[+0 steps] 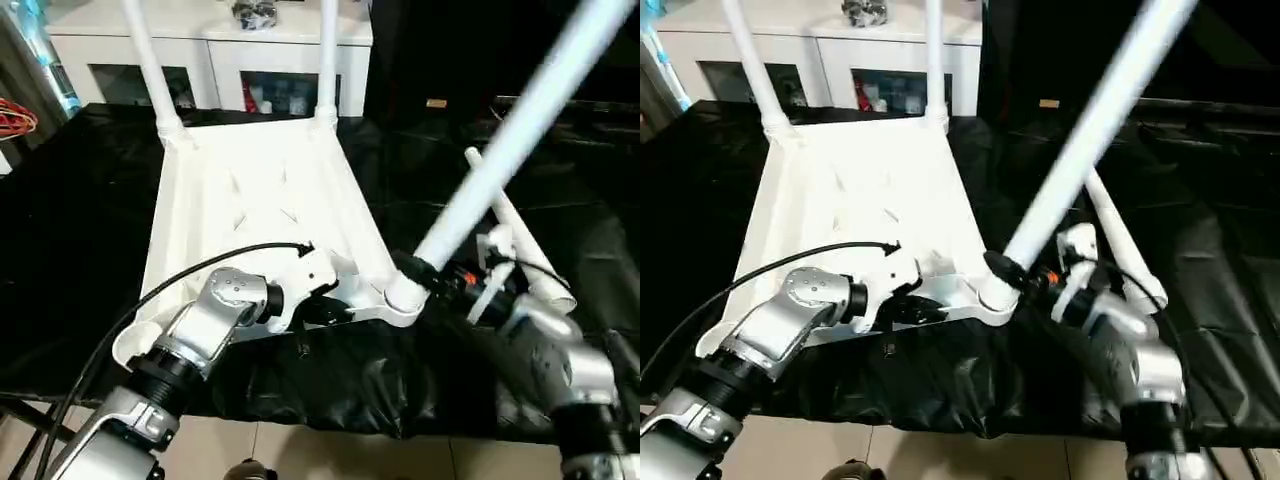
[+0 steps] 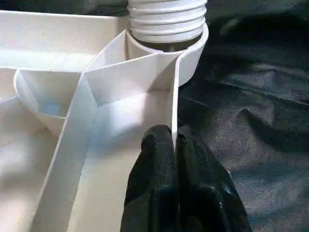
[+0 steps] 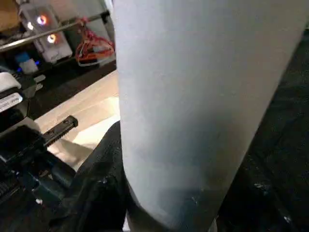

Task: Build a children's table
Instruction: Insert table leg to table base

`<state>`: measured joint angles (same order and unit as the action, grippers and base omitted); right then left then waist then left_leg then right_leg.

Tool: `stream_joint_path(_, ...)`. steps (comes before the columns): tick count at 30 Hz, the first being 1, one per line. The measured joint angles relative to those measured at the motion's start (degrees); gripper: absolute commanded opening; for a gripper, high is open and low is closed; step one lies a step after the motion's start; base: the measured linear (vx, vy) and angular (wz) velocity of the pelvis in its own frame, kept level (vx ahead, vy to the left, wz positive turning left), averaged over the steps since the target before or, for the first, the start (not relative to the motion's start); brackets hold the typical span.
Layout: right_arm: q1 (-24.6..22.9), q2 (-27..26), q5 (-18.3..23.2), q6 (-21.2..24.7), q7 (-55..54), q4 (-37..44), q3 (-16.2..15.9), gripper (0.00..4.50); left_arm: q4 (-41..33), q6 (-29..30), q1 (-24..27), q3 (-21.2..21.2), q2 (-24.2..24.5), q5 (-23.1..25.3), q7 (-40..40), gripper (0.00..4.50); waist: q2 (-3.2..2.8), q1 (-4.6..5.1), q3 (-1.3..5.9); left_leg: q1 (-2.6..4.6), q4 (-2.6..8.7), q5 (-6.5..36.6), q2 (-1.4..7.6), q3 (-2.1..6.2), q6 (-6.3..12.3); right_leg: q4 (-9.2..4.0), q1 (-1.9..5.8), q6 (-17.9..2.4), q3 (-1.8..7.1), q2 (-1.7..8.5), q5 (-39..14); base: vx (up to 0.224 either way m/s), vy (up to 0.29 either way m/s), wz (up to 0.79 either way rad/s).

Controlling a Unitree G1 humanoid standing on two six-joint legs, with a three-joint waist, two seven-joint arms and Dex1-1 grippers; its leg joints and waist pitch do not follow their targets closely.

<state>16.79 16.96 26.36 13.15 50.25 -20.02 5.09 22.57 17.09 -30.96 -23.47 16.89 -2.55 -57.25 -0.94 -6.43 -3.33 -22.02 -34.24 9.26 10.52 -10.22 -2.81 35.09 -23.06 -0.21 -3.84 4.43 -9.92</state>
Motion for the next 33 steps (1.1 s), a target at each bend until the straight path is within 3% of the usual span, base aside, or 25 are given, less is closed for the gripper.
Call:
stream_joint_path(6,-2.6,-0.2,-1.2,-2.8,-1.1,2.8,-0.4,1.88,0.2,0.0,-0.1,0.0,-0.3,0.0,-0.1,0.0,-0.07,-0.06,0.04,0.0,0.04,0.0,0.0,0.0,0.0,-0.06,0.01,0.0,0.0,0.0,0.0,0.0,0.0,0.0)
stream_joint_path(18,-3.5,2.2,-6.0,-6.1,-1.1,6.1,-4.5,1.88,0.3,0.0,-0.1,0.0,-0.2,0.1,-0.1,0.0,-0.06,-0.02,0.06,0.0,0.07,0.0,-0.01,0.0,0.0,-0.1,0.03,0.1,0.0,0.0,-0.1,0.0,0.0,0.0)
stream_joint_path(33,5.6,5.8,-9.2,-4.7,8.2,-1.4,-10.3,1.88,0.8,-1.3,-0.7,0.0,2.4,0.1,-3.8,0.0,0.26,0.61,0.15,0.0,0.08,0.0,0.0,0.03,0.0,-0.08,0.01,0.1,-0.05,0.0,0.0,0.0,0.0,0.0)
